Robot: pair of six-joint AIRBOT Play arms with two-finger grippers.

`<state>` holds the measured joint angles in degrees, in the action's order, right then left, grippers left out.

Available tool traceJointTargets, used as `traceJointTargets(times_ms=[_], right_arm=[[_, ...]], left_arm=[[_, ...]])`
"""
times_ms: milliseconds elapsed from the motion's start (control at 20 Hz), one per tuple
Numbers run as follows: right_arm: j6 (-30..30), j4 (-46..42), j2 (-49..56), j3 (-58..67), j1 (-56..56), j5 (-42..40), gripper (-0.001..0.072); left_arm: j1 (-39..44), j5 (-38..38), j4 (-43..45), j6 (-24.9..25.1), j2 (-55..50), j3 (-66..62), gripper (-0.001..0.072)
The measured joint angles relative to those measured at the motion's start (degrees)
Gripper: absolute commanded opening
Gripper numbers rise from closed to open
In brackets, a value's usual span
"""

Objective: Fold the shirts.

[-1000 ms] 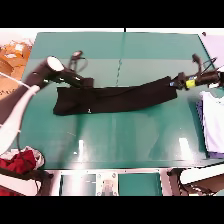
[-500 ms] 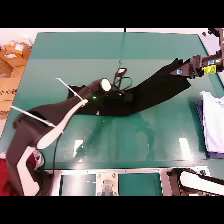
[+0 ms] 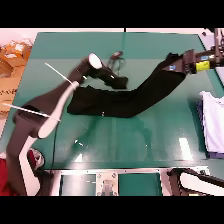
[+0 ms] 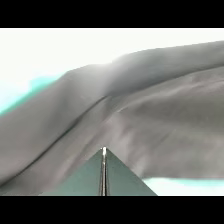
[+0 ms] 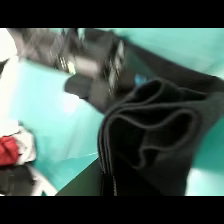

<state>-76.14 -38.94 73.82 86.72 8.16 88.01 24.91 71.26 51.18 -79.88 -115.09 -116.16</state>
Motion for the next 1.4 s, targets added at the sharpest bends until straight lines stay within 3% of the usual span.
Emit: traceJointTargets(times_ms=[250, 500, 550, 600, 650, 700, 800, 900, 950, 1050, 1250, 1300, 1350, 1400], right_arm=[[-5.2, 0.8, 1.4, -0.1, -16.7, -12.7, 0.0019], [-7.3, 1.2, 12.8, -0.2, -37.8, -37.8, 0.002], [-7.3, 2.0, 16.4, -0.1, -41.6, -43.8, 0.0073], [-7.6, 3.2, 20.7, 0.2, -45.5, -50.9, 0.0338], [-7.6, 4.7, 24.7, 0.8, -48.8, -57.8, 0.0524], [-7.6, 6.1, 28.9, 1.8, -51.7, -64.6, 0.0524], [-7.7, 8.2, 34.6, 3.8, -54.8, -72.7, 0.0509], [-7.7, 8.8, 36.4, 5.0, -54.6, -75.6, 0.0325], [-7.6, 8.3, 36.3, 5.3, -53.4, -74.6, 0.0319], [-7.4, 5.4, 33.9, 5.8, -48.9, -68.5, 0.0018], [-7.7, -5.1, 25.7, 5.7, -36.3, -48.7, 0.0018], [-8.1, -8.1, 23.4, 4.8, -33.1, -44.7, 0.0084], [-8.4, -10.8, 21.2, 3.2, -29.9, -40.2, 0.047], [-8.6, -13.0, 19.3, 1.1, -27.2, -36.7, 0.0656]], left_arm=[[-15.1, 15.1, 12.5, -0.9, 6.3, -4.5, 0.0027], [-28.5, 19.6, 18.5, -1.0, 12.3, -5.2, 0.0027], [-30.8, 19.8, 19.3, -1.0, 12.8, -5.2, 0.0027], [-32.7, 20.1, 19.8, -1.0, 13.2, -5.2, 0.0027], [-34.0, 20.2, 19.8, -1.0, 13.7, -5.2, 0.0027], [-35.3, 20.5, 19.9, -0.9, 14.1, -5.2, 0.0027], [-36.9, 20.8, 20.4, -0.3, 14.2, -4.6, 0.0027], [-37.7, 21.0, 20.2, 0.5, 14.6, -3.7, 0.0027], [-37.9, 21.1, 20.3, 0.7, 14.6, -3.0, 0.0027], [-38.3, 21.2, 20.4, 1.0, 14.7, -2.1, 0.0027], [-38.5, 21.3, 20.3, 1.3, 14.7, -1.2, 0.0027], [-38.6, 21.3, 20.4, 1.3, 14.7, -1.1, 0.0027], [-38.6, 21.3, 20.4, 1.3, 14.7, -1.1, 0.0027], [-38.6, 21.3, 20.4, 1.3, 14.7, -1.0, 0.0027]])
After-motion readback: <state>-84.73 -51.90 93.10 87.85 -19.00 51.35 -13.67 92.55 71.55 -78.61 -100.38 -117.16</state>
